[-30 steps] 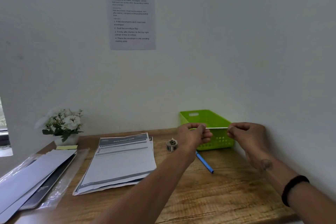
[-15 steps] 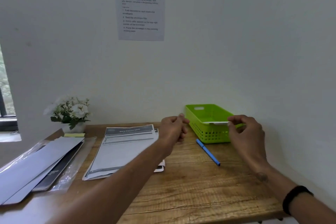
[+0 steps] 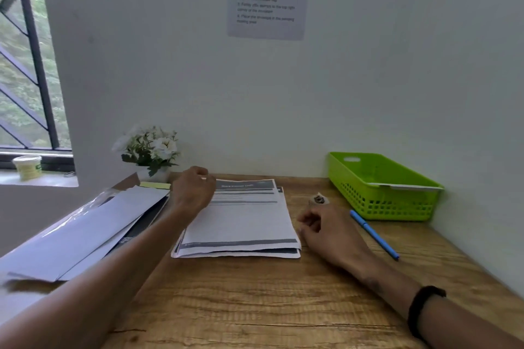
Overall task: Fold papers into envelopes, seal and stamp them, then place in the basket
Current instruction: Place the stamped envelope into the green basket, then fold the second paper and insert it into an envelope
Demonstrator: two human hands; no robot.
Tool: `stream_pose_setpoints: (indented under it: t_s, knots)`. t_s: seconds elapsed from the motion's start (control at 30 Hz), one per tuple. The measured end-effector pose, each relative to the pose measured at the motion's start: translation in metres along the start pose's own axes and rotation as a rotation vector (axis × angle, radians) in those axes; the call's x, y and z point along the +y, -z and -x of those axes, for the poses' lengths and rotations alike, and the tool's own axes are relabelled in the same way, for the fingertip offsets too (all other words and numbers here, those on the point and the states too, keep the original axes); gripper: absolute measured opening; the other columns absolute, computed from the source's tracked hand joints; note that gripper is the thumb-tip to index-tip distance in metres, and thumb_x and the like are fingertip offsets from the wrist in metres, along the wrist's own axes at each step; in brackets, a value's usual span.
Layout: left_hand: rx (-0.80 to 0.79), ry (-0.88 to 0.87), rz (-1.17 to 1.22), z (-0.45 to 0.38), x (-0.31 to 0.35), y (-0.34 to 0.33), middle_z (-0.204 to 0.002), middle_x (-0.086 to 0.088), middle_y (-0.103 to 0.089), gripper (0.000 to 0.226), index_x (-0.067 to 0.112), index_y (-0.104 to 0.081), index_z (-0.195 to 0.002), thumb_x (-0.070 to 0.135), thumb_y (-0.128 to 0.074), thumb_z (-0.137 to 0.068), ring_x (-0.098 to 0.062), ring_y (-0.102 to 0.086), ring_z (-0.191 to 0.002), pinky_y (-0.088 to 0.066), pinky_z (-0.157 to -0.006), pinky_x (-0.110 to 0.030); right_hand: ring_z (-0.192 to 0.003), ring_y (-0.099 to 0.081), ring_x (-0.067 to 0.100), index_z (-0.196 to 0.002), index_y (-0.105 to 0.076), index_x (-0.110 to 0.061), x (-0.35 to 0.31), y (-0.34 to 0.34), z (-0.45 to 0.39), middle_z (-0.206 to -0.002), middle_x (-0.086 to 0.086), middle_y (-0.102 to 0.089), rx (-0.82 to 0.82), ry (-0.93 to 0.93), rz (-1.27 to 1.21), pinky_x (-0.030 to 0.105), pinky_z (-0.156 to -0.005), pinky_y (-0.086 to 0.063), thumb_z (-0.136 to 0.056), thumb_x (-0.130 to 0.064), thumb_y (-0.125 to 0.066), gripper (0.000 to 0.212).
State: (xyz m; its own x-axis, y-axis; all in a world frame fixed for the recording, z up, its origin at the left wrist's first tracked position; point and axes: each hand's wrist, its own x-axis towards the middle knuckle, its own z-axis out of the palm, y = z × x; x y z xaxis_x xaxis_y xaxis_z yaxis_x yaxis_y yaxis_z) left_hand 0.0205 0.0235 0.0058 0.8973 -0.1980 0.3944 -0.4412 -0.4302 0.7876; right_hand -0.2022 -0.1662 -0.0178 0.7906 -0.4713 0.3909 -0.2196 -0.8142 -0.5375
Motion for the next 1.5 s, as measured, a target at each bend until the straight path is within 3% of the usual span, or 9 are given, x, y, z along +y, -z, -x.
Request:
stream_pose_setpoints:
  t_s: [0.17, 0.27, 0.43, 0.5, 0.7, 0.83, 1.13, 1.33, 1.5]
  knots:
    - [-0.078, -0.036, -0.201, -0.012, -0.036, -0.006, -0.111, -0.021, -0.072, 0.029, 0.003, -0.068, -0.114, 0.027, -0.062, -0.099, -0.04, -0.065, -0.107, -0.053, -0.091, -0.043, -0.096, -0.059, 0.003, -0.114, -0.076, -0.021, -0.009, -0.027, -0.038, -0.109, -0.012, -0.069, 0.027, 0.033, -0.011, 0.017, -0.086, -0.042, -0.101, -0.021, -0.06, 0.02]
    - [-0.135, -0.055, -0.261, -0.016, -0.042, -0.01, -0.133, -0.016, -0.065, 0.051, 0.01, -0.059, -0.14, 0.04, -0.063, -0.099, -0.037, -0.057, -0.127, -0.047, -0.109, -0.05, -0.097, -0.061, 0.007, -0.113, -0.077, -0.023, -0.006, -0.034, -0.055, -0.115, -0.006, -0.073, 0.033, 0.014, 0.009, 0.021, -0.087, -0.044, -0.101, -0.024, -0.06, 0.02]
    - [-0.161, -0.047, -0.366, -0.016, -0.04, -0.01, -0.157, -0.015, -0.043, 0.071, 0.019, -0.044, -0.152, 0.052, -0.068, -0.094, -0.041, -0.032, -0.147, -0.032, -0.121, -0.052, -0.091, -0.066, 0.007, -0.104, -0.078, -0.024, -0.009, -0.04, -0.074, -0.106, -0.006, -0.076, 0.04, -0.016, -0.027, 0.017, -0.068, -0.043, -0.097, -0.041, -0.068, 0.022]
    - [-0.18, -0.039, -0.38, -0.014, -0.037, -0.01, -0.16, -0.014, -0.038, 0.079, 0.024, -0.04, -0.155, 0.058, -0.07, -0.09, -0.041, -0.025, -0.15, -0.026, -0.121, -0.051, -0.09, -0.067, 0.004, -0.105, -0.076, -0.024, -0.01, -0.042, -0.076, -0.102, -0.008, -0.074, 0.026, -0.013, -0.035, 0.011, -0.066, -0.04, -0.089, -0.05, -0.075, 0.031]
    - [-0.224, -0.011, -0.365, -0.017, -0.036, -0.009, -0.158, -0.013, -0.045, 0.098, 0.032, -0.032, -0.157, 0.078, -0.069, -0.078, -0.042, -0.025, -0.152, -0.024, -0.123, -0.057, -0.092, -0.066, 0.004, -0.114, -0.074, -0.025, -0.002, -0.043, -0.076, -0.104, -0.009, -0.072, -0.045, -0.01, -0.106, 0.026, -0.079, -0.055, -0.07, -0.054, -0.089, 0.055]
    - [-0.185, 0.007, -0.294, -0.021, -0.037, -0.01, -0.149, -0.016, -0.053, 0.081, 0.025, -0.036, -0.156, 0.066, -0.063, -0.092, -0.044, -0.029, -0.149, -0.03, -0.12, -0.056, -0.087, -0.065, -0.001, -0.11, -0.074, -0.028, 0.005, -0.036, -0.072, -0.098, -0.014, -0.07, -0.049, -0.024, -0.131, 0.014, -0.065, -0.043, -0.071, -0.051, -0.09, 0.048]
    - [-0.067, 0.003, -0.038, -0.028, -0.049, -0.007, -0.102, 0.006, -0.067, 0.053, 0.025, -0.054, -0.14, 0.038, -0.073, -0.092, -0.032, -0.058, -0.124, -0.05, -0.105, -0.053, -0.08, -0.066, 0.011, -0.114, -0.072, -0.027, 0.014, -0.037, -0.077, -0.102, -0.004, -0.075, -0.067, -0.027, -0.354, 0.02, -0.073, -0.05, -0.066, -0.026, -0.097, 0.054]
    - [-0.088, -0.028, -0.185, -0.025, -0.048, -0.01, -0.121, -0.007, -0.069, 0.057, 0.023, -0.049, -0.145, 0.044, -0.068, -0.095, -0.035, -0.042, -0.137, -0.04, -0.112, -0.05, -0.095, -0.067, 0.008, -0.115, -0.073, -0.028, 0.013, -0.038, -0.074, -0.107, -0.007, -0.071, -0.025, -0.025, -0.221, 0.033, -0.09, -0.057, -0.07, -0.037, -0.094, 0.051]
    - [-0.111, -0.077, -0.371, -0.018, -0.041, -0.017, -0.134, -0.014, -0.063, 0.055, 0.02, -0.052, -0.143, 0.055, -0.055, -0.1, -0.038, -0.036, -0.141, -0.034, -0.113, -0.052, -0.103, -0.064, 0.008, -0.119, -0.069, -0.032, 0.012, -0.039, -0.069, -0.114, -0.009, -0.068, -0.026, 0.004, -0.055, 0.029, -0.089, -0.051, -0.082, -0.047, -0.082, 0.042]
